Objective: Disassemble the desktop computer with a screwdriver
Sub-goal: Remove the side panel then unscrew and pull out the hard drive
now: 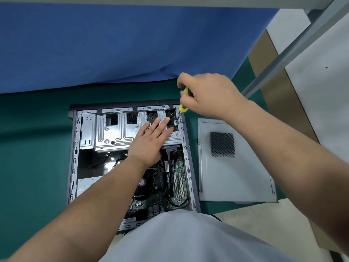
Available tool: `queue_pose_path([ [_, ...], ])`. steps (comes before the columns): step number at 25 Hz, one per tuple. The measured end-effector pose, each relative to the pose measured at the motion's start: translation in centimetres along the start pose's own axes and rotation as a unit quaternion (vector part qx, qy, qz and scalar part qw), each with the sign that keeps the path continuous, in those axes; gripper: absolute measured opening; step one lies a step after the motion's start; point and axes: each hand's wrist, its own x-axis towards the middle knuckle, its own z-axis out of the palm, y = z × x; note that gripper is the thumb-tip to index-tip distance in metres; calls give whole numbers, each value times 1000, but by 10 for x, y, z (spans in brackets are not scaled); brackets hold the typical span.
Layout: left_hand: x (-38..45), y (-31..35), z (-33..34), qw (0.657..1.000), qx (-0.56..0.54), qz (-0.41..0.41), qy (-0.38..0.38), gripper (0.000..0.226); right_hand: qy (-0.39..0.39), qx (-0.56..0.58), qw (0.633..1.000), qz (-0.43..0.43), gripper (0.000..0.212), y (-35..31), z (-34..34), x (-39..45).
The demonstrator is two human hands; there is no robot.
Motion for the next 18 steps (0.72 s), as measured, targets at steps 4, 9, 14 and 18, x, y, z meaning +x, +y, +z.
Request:
queue_pose_path([
  [4, 0, 1, 1, 1000, 0, 0, 5, 96, -7, -18, 999, 46, 43, 2, -3, 2],
  [9, 0, 0, 2, 1000, 2, 1, 14, 96, -60, 64, 996, -30, 35, 1, -7, 0],
  [14, -1, 1, 2, 1000, 5, 0, 10, 96, -19, -12, 1000, 19, 35, -5, -6, 2],
  [18, 0, 1, 3, 1000, 5, -3, 9, 96, -59, 85, 995, 4, 38, -2, -7, 0],
])
